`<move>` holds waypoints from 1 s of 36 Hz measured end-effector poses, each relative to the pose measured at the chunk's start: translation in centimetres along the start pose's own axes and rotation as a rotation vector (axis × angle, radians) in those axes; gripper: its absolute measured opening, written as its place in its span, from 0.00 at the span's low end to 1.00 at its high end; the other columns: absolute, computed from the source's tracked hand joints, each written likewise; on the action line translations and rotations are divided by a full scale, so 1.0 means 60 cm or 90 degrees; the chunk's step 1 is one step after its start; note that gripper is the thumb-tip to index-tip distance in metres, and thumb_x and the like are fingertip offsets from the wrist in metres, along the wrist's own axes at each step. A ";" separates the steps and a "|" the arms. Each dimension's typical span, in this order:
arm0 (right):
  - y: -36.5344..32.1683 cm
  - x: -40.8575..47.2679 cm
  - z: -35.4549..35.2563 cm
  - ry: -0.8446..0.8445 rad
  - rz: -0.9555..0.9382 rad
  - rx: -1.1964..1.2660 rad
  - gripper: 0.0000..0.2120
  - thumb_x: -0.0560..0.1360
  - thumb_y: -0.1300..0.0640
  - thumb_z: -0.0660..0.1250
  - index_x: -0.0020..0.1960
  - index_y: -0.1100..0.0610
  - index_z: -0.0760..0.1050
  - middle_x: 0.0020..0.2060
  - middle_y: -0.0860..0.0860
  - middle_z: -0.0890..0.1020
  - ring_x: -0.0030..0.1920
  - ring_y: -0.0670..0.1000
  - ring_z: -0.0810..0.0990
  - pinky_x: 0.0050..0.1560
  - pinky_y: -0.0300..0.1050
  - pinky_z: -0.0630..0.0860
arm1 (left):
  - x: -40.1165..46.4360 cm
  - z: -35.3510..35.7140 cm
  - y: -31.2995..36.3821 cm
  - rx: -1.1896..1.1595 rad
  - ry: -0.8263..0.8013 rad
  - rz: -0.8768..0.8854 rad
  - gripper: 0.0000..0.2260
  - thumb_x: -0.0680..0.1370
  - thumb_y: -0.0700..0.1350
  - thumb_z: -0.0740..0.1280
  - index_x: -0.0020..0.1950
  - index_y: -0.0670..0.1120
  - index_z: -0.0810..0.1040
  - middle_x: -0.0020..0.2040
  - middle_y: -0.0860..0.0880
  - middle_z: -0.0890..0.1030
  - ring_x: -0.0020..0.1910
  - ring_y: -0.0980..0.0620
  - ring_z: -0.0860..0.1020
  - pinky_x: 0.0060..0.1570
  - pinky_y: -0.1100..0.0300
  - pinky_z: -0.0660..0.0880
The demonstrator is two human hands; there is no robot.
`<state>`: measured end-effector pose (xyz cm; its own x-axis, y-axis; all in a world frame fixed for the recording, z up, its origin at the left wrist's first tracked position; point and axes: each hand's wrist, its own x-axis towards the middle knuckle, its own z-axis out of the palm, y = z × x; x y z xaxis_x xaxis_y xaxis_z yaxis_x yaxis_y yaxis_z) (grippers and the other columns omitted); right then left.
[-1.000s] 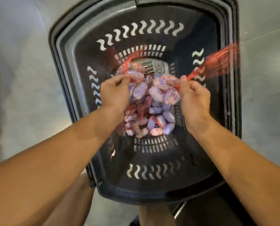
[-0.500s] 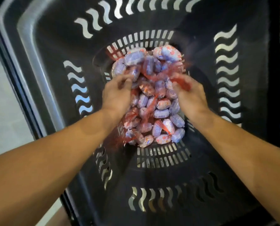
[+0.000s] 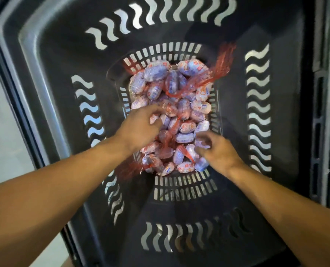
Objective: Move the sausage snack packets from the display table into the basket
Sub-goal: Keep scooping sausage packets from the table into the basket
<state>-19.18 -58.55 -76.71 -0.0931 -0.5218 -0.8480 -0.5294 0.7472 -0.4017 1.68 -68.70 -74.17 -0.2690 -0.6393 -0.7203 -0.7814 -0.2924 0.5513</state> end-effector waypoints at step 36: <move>0.098 -0.034 0.125 0.186 0.147 0.076 0.15 0.84 0.46 0.57 0.59 0.56 0.74 0.53 0.55 0.79 0.53 0.54 0.78 0.54 0.49 0.75 | -0.091 0.256 -0.101 -0.381 0.311 -0.451 0.14 0.81 0.54 0.66 0.62 0.48 0.82 0.51 0.52 0.82 0.46 0.55 0.77 0.33 0.70 0.65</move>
<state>-15.81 -50.02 -79.94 -0.4438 -0.4170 -0.7932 -0.3659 0.8923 -0.2644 -0.77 -52.55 -80.03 0.5014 -0.3635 -0.7851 -0.2301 -0.9308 0.2840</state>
